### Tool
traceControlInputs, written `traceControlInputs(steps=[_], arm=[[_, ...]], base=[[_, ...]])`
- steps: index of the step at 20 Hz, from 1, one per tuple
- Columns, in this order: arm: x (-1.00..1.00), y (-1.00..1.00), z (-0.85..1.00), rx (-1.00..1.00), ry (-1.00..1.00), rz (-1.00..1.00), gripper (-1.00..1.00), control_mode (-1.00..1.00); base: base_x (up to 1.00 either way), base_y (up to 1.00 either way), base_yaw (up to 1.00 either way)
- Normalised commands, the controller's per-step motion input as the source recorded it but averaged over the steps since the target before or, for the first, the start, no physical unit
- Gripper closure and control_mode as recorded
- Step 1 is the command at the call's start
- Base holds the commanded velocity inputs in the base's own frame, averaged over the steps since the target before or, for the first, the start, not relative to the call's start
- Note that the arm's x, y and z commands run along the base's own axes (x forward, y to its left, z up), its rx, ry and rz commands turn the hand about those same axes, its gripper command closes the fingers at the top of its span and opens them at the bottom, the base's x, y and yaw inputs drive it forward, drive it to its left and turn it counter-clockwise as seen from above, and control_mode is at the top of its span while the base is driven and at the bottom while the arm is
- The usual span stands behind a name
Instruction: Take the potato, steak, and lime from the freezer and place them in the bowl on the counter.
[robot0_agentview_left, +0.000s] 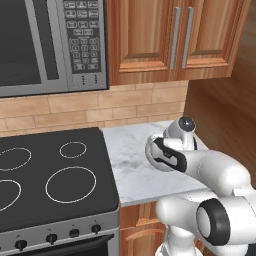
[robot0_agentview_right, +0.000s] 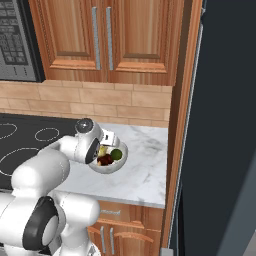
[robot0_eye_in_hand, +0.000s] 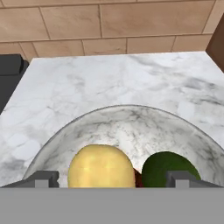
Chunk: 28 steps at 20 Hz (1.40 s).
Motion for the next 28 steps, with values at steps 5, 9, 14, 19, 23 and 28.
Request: traceControlInputs(steps=[5, 9, 14, 19, 23, 28], arm=[[-0.07, -0.01, 0.0, 0.0, 0.0, 0.0, -1.0, -1.0], [-0.47, -0.08, 0.1, 0.0, 0.0, 0.0, -1.0, -1.0], [-0.69, -0.1, 0.29, 0.0, 0.0, 0.0, -1.0, -1.0], [-0.73, -0.01, 0.54, 0.0, 0.0, 0.0, -1.0, -1.0], [-0.5, 0.05, 0.73, 0.0, 0.0, 0.0, -1.0, -1.0], [-0.39, 0.16, 0.81, 0.0, 0.0, 0.0, -1.0, -1.0]], base=[[0.0, 0.0, 0.0], [0.0, 0.0, 0.0], [0.0, 0.0, 0.0], [0.0, 0.0, 0.0], [0.0, 0.0, 0.0], [0.0, 0.0, 0.0]])
